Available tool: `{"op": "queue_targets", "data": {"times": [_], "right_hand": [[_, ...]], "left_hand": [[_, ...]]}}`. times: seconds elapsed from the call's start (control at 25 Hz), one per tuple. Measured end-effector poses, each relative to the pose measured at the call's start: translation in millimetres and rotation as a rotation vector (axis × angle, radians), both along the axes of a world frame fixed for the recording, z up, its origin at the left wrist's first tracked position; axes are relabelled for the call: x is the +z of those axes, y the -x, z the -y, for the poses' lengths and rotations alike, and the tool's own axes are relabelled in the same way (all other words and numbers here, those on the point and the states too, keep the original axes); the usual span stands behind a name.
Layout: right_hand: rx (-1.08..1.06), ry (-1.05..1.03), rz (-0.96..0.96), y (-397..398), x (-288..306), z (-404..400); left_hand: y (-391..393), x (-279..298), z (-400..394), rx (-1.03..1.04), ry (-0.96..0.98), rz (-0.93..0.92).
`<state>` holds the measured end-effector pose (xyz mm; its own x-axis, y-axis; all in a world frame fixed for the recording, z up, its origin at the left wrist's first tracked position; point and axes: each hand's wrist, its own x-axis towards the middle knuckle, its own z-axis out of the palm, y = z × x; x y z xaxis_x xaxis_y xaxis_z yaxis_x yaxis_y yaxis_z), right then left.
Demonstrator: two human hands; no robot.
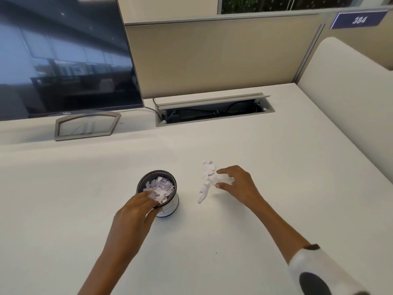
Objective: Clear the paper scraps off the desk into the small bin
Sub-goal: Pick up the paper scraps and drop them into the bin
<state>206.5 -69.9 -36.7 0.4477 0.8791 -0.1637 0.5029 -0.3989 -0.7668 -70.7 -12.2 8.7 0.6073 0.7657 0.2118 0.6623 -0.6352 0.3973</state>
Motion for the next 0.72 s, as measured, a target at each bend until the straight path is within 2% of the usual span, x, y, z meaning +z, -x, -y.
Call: {"op": "queue_targets", "data": {"times": [0.24, 0.56, 0.72], "right_hand": [[0.259, 0.103, 0.201, 31, -28, -22], [0.152, 0.070, 0.080, 21, -12, -18], [0.109, -0.042, -0.049, 28, 26, -27]], "left_hand": [[-12, -7, 3, 0.002, 0.042, 0.039], [-13, -13, 9, 0.015, 0.039, 0.076], [-10, -14, 9, -0.004, -0.072, 0.136]]}}
